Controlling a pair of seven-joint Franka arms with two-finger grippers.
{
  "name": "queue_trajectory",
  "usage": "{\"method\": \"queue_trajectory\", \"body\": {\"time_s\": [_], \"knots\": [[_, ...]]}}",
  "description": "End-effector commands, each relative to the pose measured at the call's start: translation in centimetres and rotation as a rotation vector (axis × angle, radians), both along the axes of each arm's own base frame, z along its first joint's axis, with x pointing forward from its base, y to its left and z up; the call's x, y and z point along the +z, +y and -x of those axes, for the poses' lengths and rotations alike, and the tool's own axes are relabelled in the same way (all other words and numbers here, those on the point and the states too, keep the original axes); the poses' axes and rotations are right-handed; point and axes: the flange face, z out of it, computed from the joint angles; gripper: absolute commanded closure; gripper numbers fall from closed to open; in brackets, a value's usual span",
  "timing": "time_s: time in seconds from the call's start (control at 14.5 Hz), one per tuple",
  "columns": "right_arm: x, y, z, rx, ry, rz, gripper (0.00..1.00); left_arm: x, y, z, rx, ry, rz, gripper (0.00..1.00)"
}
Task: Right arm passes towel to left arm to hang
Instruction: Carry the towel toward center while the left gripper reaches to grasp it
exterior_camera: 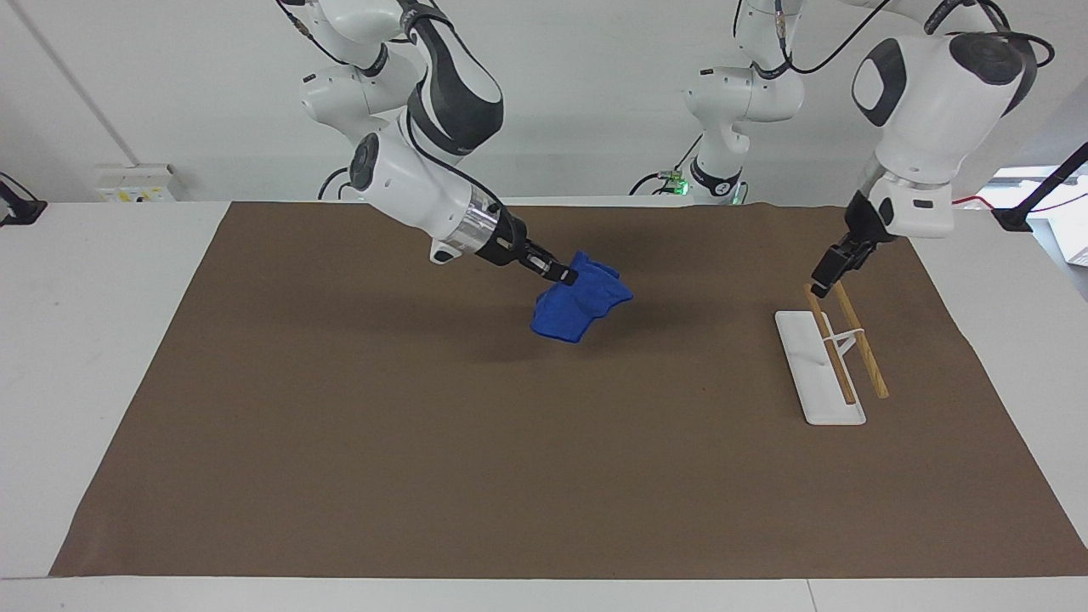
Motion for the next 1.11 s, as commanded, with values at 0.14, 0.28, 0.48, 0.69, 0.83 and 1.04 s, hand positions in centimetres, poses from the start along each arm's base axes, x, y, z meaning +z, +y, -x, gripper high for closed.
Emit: {"method": "queue_trajectory", "body": {"time_s": [0.14,0.28,0.48,0.69,0.83,1.04], "knots": [[-0.2,2.8,1.1,-0.161,0.077,-0.082,1.0,-5.3,-8.9,0.7,0.27,-0.038,0.038,0.01],[-0.1,4.4,2.2,-0.139,0.078,-0.082,1.0,-6.6,-11.4,1.1,0.268,-0.033,0.041,0.02],[-0.1,5.5,2.8,-0.164,0.079,-0.082,1.0,-7.1,-13.8,1.9,0.26,-0.027,0.046,0.05],[-0.1,5.6,2.8,-0.162,0.079,-0.081,1.0,-7.5,-15.5,2.8,0.239,-0.026,0.047,0.13],[-0.2,5.6,2.8,-0.162,0.08,-0.08,1.0,-8.4,-16.4,4.0,0.256,-0.007,0.037,0.3],[-0.2,5.6,2.9,-0.158,0.08,-0.08,1.0,-8.5,-17.0,4.5,0.245,-0.002,0.034,0.93]]}}
